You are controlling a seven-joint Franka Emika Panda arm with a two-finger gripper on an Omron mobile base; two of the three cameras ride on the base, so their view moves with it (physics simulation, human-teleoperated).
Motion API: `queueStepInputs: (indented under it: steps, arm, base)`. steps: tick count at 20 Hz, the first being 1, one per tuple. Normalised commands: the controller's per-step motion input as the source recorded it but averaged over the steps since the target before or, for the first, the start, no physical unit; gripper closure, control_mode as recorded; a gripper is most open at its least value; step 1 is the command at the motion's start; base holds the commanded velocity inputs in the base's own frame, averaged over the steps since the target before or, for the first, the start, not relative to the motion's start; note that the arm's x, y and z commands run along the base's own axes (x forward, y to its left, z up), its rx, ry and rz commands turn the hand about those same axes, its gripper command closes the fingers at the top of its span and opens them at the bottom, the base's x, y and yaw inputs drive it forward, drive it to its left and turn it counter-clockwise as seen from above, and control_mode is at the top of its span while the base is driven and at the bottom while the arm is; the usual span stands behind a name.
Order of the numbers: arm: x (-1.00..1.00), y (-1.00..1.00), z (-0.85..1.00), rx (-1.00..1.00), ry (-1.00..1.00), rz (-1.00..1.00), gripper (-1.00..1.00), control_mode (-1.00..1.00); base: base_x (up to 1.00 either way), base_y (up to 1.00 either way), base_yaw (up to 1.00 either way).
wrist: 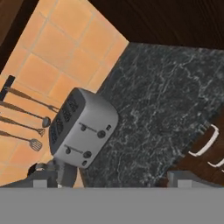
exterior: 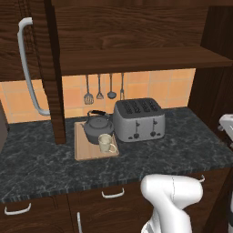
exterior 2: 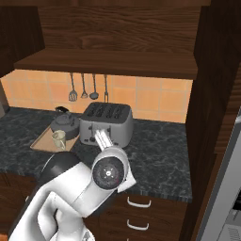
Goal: Pick the kettle from the counter and place it on the tray. Then pick the mug from the cabinet and place it on the tray. Then close the cabinet doors.
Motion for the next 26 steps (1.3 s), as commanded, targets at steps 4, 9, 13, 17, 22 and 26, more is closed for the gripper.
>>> queueStepInputs:
  steps: [4,9,13,17,22,26]
  arm:
    - [-0.19,-0.30,0.17,0.21,-0.16,0.00,-1.00,-1.00]
    - [-0.21,-0.35,0.21,0.26,-0.18,0.00,-1.00,-1.00]
    - [-0.14,-0.35,0.17,0.30,-0.20,0.00,-1.00,-1.00]
    - [-0.06,-0.23,0.00,0.18,-0.25,0.00,-1.00,-1.00]
    - [-0.04,-0.24,0.00,0.16,-0.18,0.00,-1.00,-1.00]
    - [-0.05,-0.22,0.00,0.05,-0.01,0.00,-1.00,-1.00]
  base:
    - [0.00,0.00,0.00]
    - [0.00,0.00,0.00]
    - [0.00,0.00,0.00]
    - [0.00,0.00,0.00]
    - [0.00,0.00,0.00]
    - [0.00,0.00,0.00]
